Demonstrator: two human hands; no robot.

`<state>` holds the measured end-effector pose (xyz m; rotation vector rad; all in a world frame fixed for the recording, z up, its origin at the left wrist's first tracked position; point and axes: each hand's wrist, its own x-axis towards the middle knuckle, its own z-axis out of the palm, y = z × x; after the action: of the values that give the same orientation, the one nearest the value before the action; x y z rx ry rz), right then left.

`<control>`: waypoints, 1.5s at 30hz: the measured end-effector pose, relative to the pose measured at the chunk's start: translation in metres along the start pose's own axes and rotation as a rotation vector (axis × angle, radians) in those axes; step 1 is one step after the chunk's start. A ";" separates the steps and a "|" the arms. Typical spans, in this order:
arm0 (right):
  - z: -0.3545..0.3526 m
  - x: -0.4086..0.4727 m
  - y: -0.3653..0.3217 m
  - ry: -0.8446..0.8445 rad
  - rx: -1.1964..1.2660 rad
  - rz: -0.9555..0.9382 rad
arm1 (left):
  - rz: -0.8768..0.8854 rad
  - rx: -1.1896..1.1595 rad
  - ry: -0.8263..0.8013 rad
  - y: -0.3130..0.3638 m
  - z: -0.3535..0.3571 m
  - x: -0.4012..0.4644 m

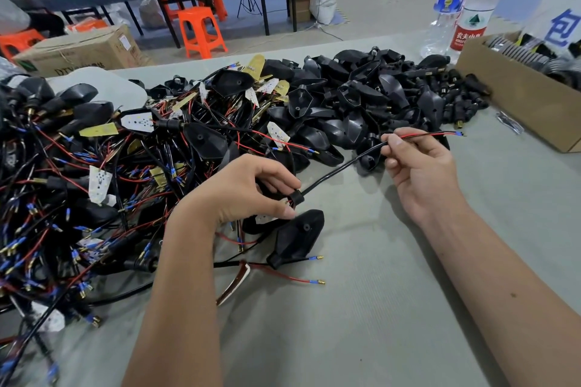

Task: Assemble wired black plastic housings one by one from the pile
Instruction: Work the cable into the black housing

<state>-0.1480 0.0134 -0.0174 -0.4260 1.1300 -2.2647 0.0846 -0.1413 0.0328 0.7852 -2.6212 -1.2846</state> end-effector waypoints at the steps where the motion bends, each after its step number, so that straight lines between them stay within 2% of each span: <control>1: 0.000 0.000 0.000 0.002 0.005 0.000 | 0.000 -0.004 -0.002 0.000 -0.001 -0.001; 5: 0.001 -0.001 0.000 0.002 0.029 0.014 | -0.013 -0.009 -0.009 0.000 -0.001 -0.003; 12: 0.000 -0.001 -0.004 0.026 0.055 0.023 | 0.060 -0.107 0.067 0.003 -0.001 -0.002; 21: -0.002 0.000 -0.007 0.052 0.082 0.040 | 0.185 -0.403 0.138 0.002 0.002 -0.003; 26: 0.003 -0.003 -0.003 -0.070 0.065 0.077 | 0.153 -0.462 0.180 0.004 0.015 0.007; 30: 0.007 -0.008 0.000 -0.243 -0.051 0.153 | 0.097 -0.475 0.222 0.013 0.028 0.015; 33: 0.016 -0.016 0.008 -0.403 -0.120 0.233 | 0.129 -0.433 0.233 0.021 0.040 0.023; 35: 0.022 -0.020 0.014 -0.454 -0.199 0.218 | 0.152 -0.418 0.235 0.025 0.047 0.027; 39: 0.023 -0.021 0.015 -0.354 -0.213 0.147 | 0.117 -0.479 0.276 0.028 0.053 0.031; 43: 0.021 -0.019 0.013 -0.283 -0.185 0.078 | 0.086 -0.611 0.416 0.026 0.054 0.032; 45: 0.021 -0.018 0.014 -0.262 -0.192 0.026 | 0.086 -0.604 0.494 0.025 0.055 0.034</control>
<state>-0.1182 0.0047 -0.0168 -0.7563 1.2093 -2.0138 0.0280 -0.1068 0.0133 0.7435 -1.7334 -1.5021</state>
